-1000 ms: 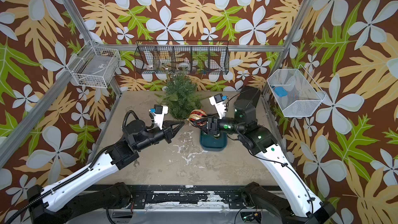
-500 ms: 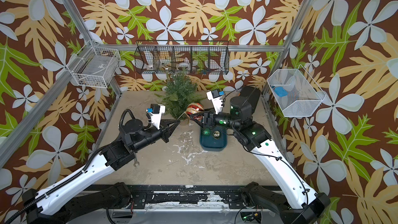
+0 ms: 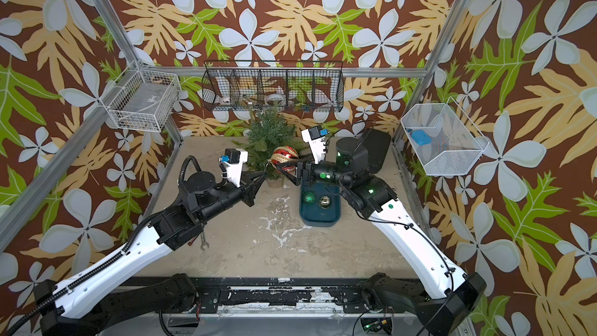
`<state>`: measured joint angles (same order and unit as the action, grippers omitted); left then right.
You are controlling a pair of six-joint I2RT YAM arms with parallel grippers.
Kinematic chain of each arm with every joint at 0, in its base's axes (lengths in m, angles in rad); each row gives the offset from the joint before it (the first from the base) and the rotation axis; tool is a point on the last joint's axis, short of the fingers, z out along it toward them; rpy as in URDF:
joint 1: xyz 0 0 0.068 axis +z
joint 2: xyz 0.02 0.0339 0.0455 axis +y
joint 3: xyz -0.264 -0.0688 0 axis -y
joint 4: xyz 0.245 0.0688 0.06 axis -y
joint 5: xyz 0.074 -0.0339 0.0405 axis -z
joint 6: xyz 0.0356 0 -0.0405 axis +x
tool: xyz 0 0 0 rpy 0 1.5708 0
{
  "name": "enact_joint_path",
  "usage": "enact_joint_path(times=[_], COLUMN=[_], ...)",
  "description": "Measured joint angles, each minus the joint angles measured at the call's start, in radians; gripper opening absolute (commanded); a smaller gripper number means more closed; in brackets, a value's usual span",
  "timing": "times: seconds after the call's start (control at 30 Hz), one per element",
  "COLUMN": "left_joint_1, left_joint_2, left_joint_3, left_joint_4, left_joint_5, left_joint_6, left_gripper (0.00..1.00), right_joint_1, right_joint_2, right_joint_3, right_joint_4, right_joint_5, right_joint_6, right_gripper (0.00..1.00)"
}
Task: Decorate the small christmas tree with ornaments
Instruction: Hang an ornament on the christmas tree.
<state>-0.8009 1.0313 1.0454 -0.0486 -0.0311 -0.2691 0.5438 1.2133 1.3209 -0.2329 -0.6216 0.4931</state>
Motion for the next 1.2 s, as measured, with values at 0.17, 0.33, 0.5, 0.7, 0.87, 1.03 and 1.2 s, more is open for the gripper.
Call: enact_joint_path(times=[0.17, 0.33, 0.5, 0.7, 0.87, 1.03, 1.2], left_joint_1=[0.02, 0.042, 0.053, 0.064, 0.076, 0.087, 0.093], left_joint_2=[0.015, 0.024, 0.036, 0.052, 0.071, 0.089, 0.099], left_joint_3=[0.015, 0.025, 0.044, 0.068, 0.089, 0.109, 0.113], left_joint_4=[-0.006, -0.012, -0.021, -0.023, -0.024, -0.024, -0.027], left_joint_5=[-0.017, -0.034, -0.048, -0.056, -0.064, -0.064, -0.054], left_joint_6=[0.01, 0.013, 0.023, 0.039, 0.055, 0.062, 0.065], left_gripper=[0.0, 0.0, 0.0, 0.0, 0.0, 0.0, 0.0], right_joint_1=[0.001, 0.0, 0.001, 0.001, 0.001, 0.001, 0.001], right_joint_2=[0.01, 0.025, 0.041, 0.053, 0.065, 0.075, 0.079], right_joint_3=[0.006, 0.012, 0.026, 0.032, 0.041, 0.042, 0.043], right_joint_4=[0.008, 0.016, 0.034, 0.046, 0.053, 0.053, 0.053], right_joint_5=[0.0, 0.002, 0.02, 0.027, 0.051, 0.075, 0.08], right_joint_6=[-0.001, -0.001, -0.002, -0.001, -0.004, -0.006, -0.011], right_gripper=[0.74, 0.74, 0.74, 0.74, 0.74, 0.74, 0.74])
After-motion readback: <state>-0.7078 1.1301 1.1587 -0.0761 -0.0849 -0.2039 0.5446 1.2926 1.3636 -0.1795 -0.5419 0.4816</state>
